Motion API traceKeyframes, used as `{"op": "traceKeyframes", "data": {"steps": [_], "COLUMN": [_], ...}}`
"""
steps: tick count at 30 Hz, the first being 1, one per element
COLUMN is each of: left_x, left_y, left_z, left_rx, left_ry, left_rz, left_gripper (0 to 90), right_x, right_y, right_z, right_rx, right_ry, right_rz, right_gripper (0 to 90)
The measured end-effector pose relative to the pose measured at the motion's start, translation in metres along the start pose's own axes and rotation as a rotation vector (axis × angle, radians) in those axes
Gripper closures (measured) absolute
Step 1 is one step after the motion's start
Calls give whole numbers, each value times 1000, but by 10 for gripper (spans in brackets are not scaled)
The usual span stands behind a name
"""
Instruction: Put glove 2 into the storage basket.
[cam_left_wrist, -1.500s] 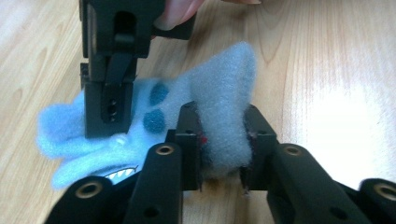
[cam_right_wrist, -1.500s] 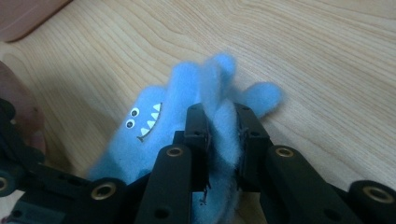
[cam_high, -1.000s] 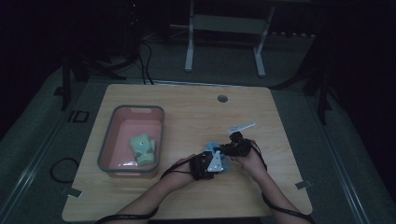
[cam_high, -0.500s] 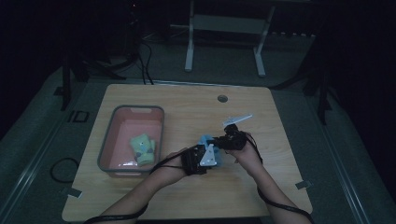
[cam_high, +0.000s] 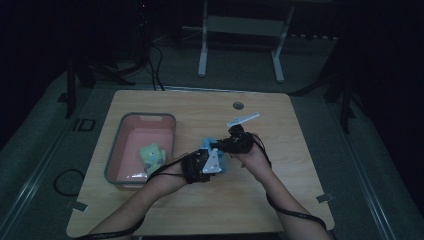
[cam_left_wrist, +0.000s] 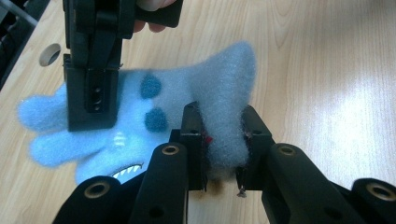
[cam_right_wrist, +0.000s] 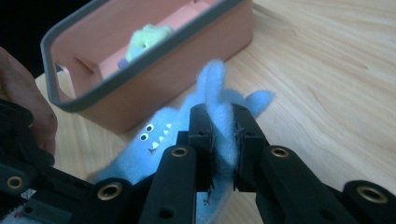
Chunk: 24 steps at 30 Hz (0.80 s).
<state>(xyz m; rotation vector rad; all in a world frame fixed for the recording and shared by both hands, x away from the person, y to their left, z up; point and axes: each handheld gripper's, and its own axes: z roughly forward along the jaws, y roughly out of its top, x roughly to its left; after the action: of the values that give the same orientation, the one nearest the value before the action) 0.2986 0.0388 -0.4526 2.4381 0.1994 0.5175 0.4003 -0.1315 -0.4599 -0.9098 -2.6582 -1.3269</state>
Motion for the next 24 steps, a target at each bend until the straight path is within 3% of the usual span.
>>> {"op": "traceKeyframes", "data": {"steps": [10,24], "left_x": [9,14], "left_y": [-14,-51], "left_z": [-23,-56], "left_rx": [21,58], "left_ry": [47,90], "left_rz": [-14,-59], "left_gripper": [766,767], "right_x": [16,43], "right_y": [30,59], "right_z": [17,57], "right_rx": [-1,13], "right_ry": [18,66], "right_rz": [-43,-83], "right_gripper": [815,826]}}
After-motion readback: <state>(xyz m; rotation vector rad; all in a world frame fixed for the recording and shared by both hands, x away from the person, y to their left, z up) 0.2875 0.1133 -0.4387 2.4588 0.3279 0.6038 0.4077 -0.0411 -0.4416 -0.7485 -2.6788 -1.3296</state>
